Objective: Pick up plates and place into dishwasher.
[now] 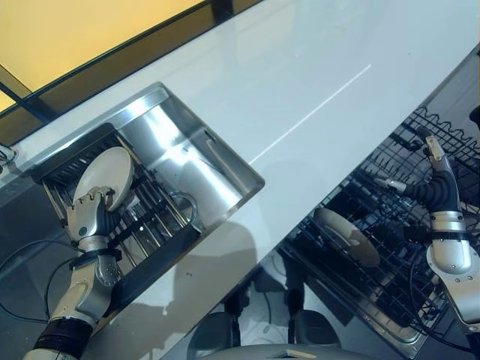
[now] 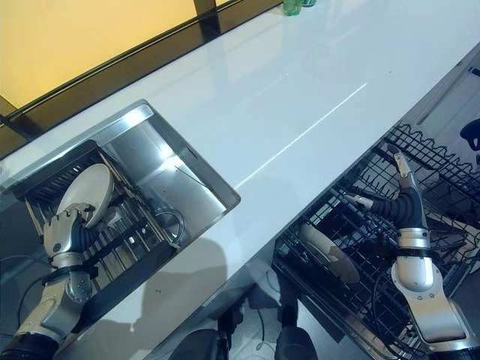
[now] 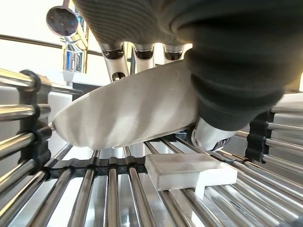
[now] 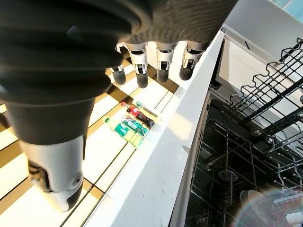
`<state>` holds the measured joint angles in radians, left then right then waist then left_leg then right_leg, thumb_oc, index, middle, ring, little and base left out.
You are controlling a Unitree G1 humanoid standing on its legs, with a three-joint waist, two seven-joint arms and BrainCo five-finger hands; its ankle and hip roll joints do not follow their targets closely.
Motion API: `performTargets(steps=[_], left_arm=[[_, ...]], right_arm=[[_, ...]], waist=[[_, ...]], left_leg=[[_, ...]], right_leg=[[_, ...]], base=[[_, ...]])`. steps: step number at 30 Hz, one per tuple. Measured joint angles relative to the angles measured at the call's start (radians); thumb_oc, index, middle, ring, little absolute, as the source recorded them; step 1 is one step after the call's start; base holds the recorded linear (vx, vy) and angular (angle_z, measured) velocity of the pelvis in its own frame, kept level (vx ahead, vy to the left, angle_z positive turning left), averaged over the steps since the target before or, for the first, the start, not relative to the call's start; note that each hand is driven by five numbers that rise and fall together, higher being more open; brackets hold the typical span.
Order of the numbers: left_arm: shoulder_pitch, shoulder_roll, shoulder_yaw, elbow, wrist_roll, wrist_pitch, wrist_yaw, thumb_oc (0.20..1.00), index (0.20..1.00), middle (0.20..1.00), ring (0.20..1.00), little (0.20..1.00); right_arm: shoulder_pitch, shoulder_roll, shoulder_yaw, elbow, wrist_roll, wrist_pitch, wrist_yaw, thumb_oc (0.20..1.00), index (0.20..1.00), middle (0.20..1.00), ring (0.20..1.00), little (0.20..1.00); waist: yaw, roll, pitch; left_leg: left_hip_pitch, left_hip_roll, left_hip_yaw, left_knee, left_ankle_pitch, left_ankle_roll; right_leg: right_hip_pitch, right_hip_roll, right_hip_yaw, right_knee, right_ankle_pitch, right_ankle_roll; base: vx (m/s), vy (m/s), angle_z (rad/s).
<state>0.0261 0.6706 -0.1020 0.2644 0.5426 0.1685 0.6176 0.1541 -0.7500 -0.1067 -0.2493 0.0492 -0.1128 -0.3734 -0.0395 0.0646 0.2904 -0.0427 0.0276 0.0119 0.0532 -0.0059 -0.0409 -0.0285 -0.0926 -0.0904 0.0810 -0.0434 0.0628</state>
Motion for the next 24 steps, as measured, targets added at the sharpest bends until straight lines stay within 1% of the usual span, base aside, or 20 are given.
performTargets(steps=[9, 15, 19, 24], left_arm=[[0.007, -0.016, 0.003, 0.023, 0.015, 0.003, -0.013, 0.2, 0.2, 0.2, 0.2, 0.2], [0.009, -0.031, 0.013, 0.032, 0.01, 0.004, -0.001, 0.2, 0.2, 0.2, 0.2, 0.2], [0.048, -0.043, 0.07, 0.002, -0.017, -0.001, 0.034, 0.2, 0.2, 0.2, 0.2, 0.2], [0.121, -0.042, 0.153, -0.057, -0.051, -0.033, 0.059, 0.2, 0.2, 0.2, 0.2, 0.2]], right_arm=[[0.009, 0.026, -0.001, 0.0, -0.008, 0.0, 0.019, 1.0, 1.0, 1.0, 1.0, 1.0], [0.029, 0.027, -0.001, 0.0, -0.008, 0.0, 0.02, 1.0, 1.0, 1.0, 1.0, 1.0], [0.031, 0.028, -0.005, 0.0, -0.008, 0.0, 0.023, 1.0, 1.0, 1.0, 1.0, 1.0], [0.037, 0.037, -0.026, 0.0, -0.009, -0.003, 0.037, 1.0, 1.0, 1.0, 1.0, 1.0]], waist=[[-0.002, -0.013, -0.045], [-0.002, -0.015, -0.065], [-0.003, -0.021, -0.069], [0.002, -0.035, -0.077]], left_leg=[[0.015, 0.0, -0.003, -0.007, 0.0, 0.0], [0.017, -0.001, -0.011, -0.008, 0.0, 0.0], [0.018, 0.0, -0.013, -0.01, 0.0, 0.0], [0.019, -0.001, -0.019, -0.01, 0.0, 0.0]], right_leg=[[0.018, 0.0, -0.002, -0.01, 0.0, 0.0], [0.026, 0.0, -0.004, -0.015, 0.0, 0.0], [0.027, 0.001, -0.006, -0.018, 0.0, 0.0], [0.036, 0.0, -0.018, -0.025, 0.0, 0.0]], base=[[0.02, 0.001, 0.01], [0.01, -0.003, 0.02], [0.0, 0.0, 0.0], [-0.01, -0.005, 0.05]])
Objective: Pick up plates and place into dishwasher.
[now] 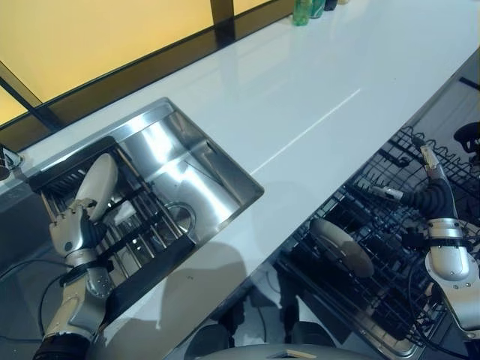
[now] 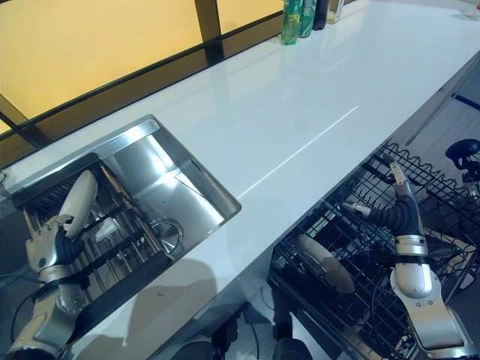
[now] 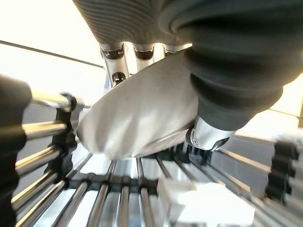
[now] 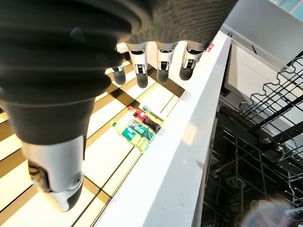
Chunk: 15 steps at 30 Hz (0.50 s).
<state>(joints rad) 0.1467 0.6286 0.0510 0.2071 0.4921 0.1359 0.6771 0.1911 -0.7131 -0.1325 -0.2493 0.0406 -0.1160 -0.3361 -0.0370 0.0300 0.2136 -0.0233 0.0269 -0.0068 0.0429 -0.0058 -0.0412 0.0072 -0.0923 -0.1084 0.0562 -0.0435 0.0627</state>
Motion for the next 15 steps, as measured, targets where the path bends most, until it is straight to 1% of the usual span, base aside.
performTargets(steps=[4, 6, 9, 12, 15], left_arm=[[0.051, 0.0, 0.057, -0.069, -0.006, -0.029, 0.015, 0.2, 0.2, 0.2, 0.2, 0.2], [0.048, -0.002, 0.102, -0.115, -0.006, -0.041, 0.04, 0.2, 0.2, 0.2, 0.2, 0.2], [0.047, -0.002, 0.167, -0.15, -0.008, -0.052, 0.056, 0.2, 0.2, 0.2, 0.2, 0.2], [0.053, -0.004, 0.172, -0.15, -0.05, -0.077, 0.052, 0.2, 0.2, 0.2, 0.2, 0.2], [0.051, -0.034, 0.172, -0.155, -0.096, -0.094, 0.047, 0.2, 0.2, 0.2, 0.2, 0.2]], right_arm=[[0.009, 0.005, -0.031, 0.0, 0.0, -0.005, 0.003, 1.0, 1.0, 1.0, 1.0, 1.0], [0.013, 0.008, -0.036, -0.001, 0.0, -0.008, 0.011, 1.0, 1.0, 1.0, 1.0, 1.0], [0.014, 0.009, -0.041, -0.001, 0.0, -0.009, 0.024, 1.0, 1.0, 1.0, 1.0, 1.0], [0.013, 0.029, -0.051, -0.002, 0.0, -0.01, 0.035, 1.0, 1.0, 1.0, 1.0, 1.0], [0.014, 0.039, -0.055, -0.002, 0.0, -0.014, 0.038, 1.0, 1.0, 1.0, 1.0, 1.0]], waist=[[0.008, -0.006, -0.005], [0.024, -0.009, -0.013], [0.03, -0.008, -0.032], [0.035, -0.013, -0.051], [0.041, -0.021, -0.062]], left_leg=[[0.014, 0.001, -0.013, -0.002, 0.0, -0.001], [0.014, 0.001, -0.021, -0.004, 0.0, -0.002], [0.013, 0.0, -0.026, -0.005, 0.001, -0.003], [0.013, -0.002, -0.031, -0.007, 0.001, -0.003], [0.02, -0.003, -0.041, -0.014, 0.004, -0.006]], right_leg=[[0.024, 0.001, -0.011, -0.009, -0.002, -0.002], [0.024, 0.001, -0.013, -0.009, -0.003, -0.002], [0.026, 0.002, -0.017, -0.01, -0.003, -0.003], [0.03, 0.001, -0.023, -0.016, -0.003, -0.002], [0.043, 0.002, -0.034, -0.025, -0.003, -0.003]], base=[[-0.03, 0.001, 0.1], [-0.03, -0.001, 0.04], [-0.03, 0.001, 0.04], [-0.07, 0.002, 0.06], [-0.06, 0.003, 0.09]])
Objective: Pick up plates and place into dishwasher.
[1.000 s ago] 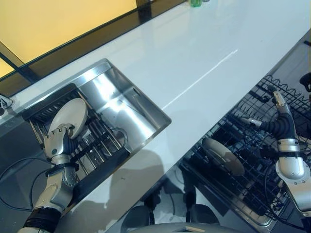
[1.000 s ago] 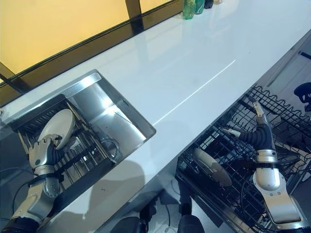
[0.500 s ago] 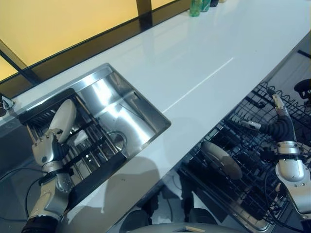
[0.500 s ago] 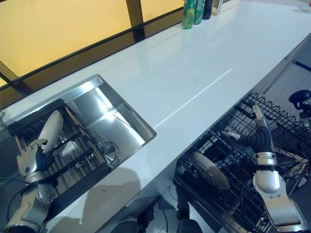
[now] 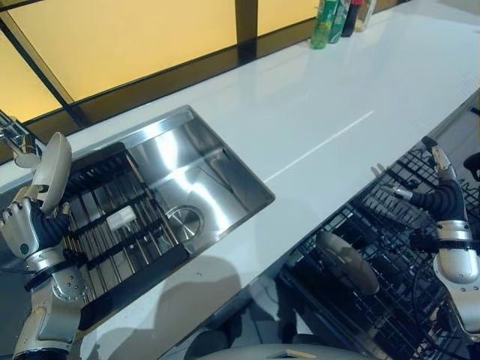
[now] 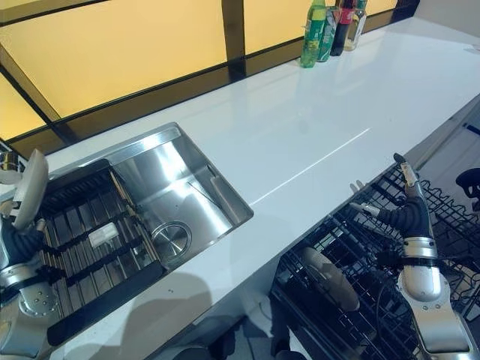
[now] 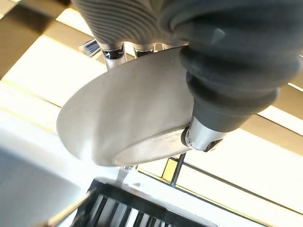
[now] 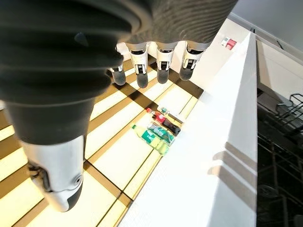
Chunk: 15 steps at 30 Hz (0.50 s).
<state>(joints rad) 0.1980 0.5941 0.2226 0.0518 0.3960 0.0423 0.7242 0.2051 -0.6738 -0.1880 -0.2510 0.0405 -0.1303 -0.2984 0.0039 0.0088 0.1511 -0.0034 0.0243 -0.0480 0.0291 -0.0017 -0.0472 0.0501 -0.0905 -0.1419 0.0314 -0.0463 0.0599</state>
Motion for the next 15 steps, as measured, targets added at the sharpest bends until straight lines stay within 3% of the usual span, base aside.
performTargets(steps=[4, 9, 15], left_arm=[[0.001, -0.007, 0.003, -0.064, -0.01, -0.019, -0.003, 0.2, 0.2, 0.2, 0.2, 0.2], [-0.002, -0.007, 0.003, -0.11, -0.139, -0.068, -0.054, 0.2, 0.2, 0.2, 0.2, 0.2], [-0.042, -0.039, -0.026, -0.169, -0.482, -0.168, -0.377, 0.2, 0.2, 0.2, 0.2, 0.2]], right_arm=[[0.001, 0.005, -0.006, -0.003, 0.0, -0.002, 0.0, 1.0, 1.0, 1.0, 1.0, 1.0], [-0.009, 0.005, -0.008, -0.006, 0.0, -0.012, 0.0, 1.0, 1.0, 1.0, 1.0, 1.0], [-0.072, 0.002, -0.008, -0.024, 0.0, -0.025, 0.0, 1.0, 1.0, 1.0, 1.0, 1.0]], waist=[[0.011, -0.006, -0.012], [0.014, -0.003, -0.025], [0.014, -0.004, -0.026]], left_leg=[[0.01, 0.002, -0.007, -0.009, 0.002, -0.003], [0.01, 0.003, -0.009, -0.012, 0.002, -0.003], [0.01, 0.002, -0.009, -0.012, 0.002, -0.003]], right_leg=[[0.014, 0.003, -0.007, -0.009, -0.001, -0.001], [0.016, 0.004, -0.009, -0.013, -0.001, -0.002], [0.016, 0.004, -0.009, -0.014, -0.001, -0.002]], base=[[-0.05, 0.003, 0.05], [-0.06, 0.002, 0.02], [-0.07, 0.013, 0.0]])
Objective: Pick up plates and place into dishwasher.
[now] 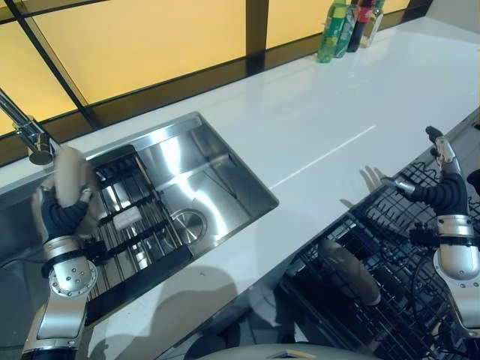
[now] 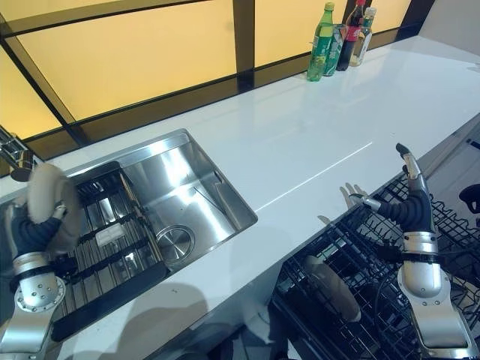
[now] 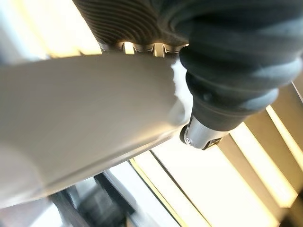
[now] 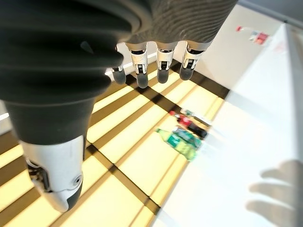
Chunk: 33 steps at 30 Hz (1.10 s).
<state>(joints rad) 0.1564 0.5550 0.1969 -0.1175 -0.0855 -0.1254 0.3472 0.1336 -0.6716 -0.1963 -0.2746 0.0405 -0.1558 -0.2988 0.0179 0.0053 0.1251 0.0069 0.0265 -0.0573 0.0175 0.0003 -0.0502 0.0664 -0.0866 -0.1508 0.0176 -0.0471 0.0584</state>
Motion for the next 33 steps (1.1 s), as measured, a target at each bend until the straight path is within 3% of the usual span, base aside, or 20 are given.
performTargets(steps=[6, 15, 22, 27, 33], left_arm=[[-0.063, 0.02, -0.047, -0.078, -0.259, -0.1, -0.299, 0.2, 0.2, 0.2, 0.2, 0.2], [-0.156, 0.045, -0.125, -0.084, -0.587, -0.098, -0.604, 0.2, 0.2, 0.2, 0.2, 0.2], [-0.249, 0.057, -0.243, -0.108, -0.756, -0.082, -0.857, 0.2, 0.2, 0.2, 0.2, 0.2], [-0.313, 0.056, -0.265, -0.139, -0.813, -0.057, -0.982, 0.2, 0.2, 0.2, 0.2, 0.2], [-0.398, 0.063, -0.345, -0.14, -0.814, -0.036, -1.084, 0.2, 0.2, 0.2, 0.2, 0.2]], right_arm=[[-0.05, -0.016, 0.001, -0.002, -0.004, -0.052, 0.006, 1.0, 1.0, 1.0, 1.0, 1.0], [-0.144, -0.027, 0.039, -0.002, -0.006, -0.081, 0.076, 1.0, 1.0, 1.0, 1.0, 1.0], [-0.281, -0.085, 0.148, -0.002, 0.105, -0.117, 0.218, 1.0, 1.0, 1.0, 1.0, 1.0], [-0.35, -0.085, 0.199, -0.002, 0.214, -0.134, 0.323, 1.0, 1.0, 1.0, 1.0, 1.0], [-0.444, -0.072, 0.33, -0.004, 0.439, -0.119, 0.556, 1.0, 1.0, 1.0, 1.0, 1.0]], waist=[[-0.001, 0.003, -0.002], [-0.002, 0.013, -0.005], [-0.001, 0.016, -0.004], [-0.001, 0.016, -0.004], [-0.001, 0.013, -0.007]], left_leg=[[0.001, 0.0, 0.0, -0.004, 0.0, 0.0], [0.024, -0.001, 0.001, -0.02, 0.0, 0.0], [0.035, -0.001, 0.0, -0.029, 0.0, 0.0], [0.04, -0.003, -0.002, -0.03, 0.0, -0.001], [0.065, -0.005, -0.003, -0.041, 0.001, -0.003]], right_leg=[[0.001, 0.0, 0.0, -0.005, 0.0, 0.0], [0.024, 0.001, 0.0, -0.019, 0.0, 0.0], [0.039, 0.002, -0.004, -0.033, 0.001, 0.0], [0.05, 0.002, -0.006, -0.041, 0.001, 0.0], [0.074, 0.005, -0.007, -0.048, 0.001, 0.0]], base=[[-0.05, 0.02, 0.0], [-0.02, 0.012, 0.0], [0.0, 0.0, 0.0], [0.0, -0.003, 0.01], [0.0, 0.0, 0.0]])
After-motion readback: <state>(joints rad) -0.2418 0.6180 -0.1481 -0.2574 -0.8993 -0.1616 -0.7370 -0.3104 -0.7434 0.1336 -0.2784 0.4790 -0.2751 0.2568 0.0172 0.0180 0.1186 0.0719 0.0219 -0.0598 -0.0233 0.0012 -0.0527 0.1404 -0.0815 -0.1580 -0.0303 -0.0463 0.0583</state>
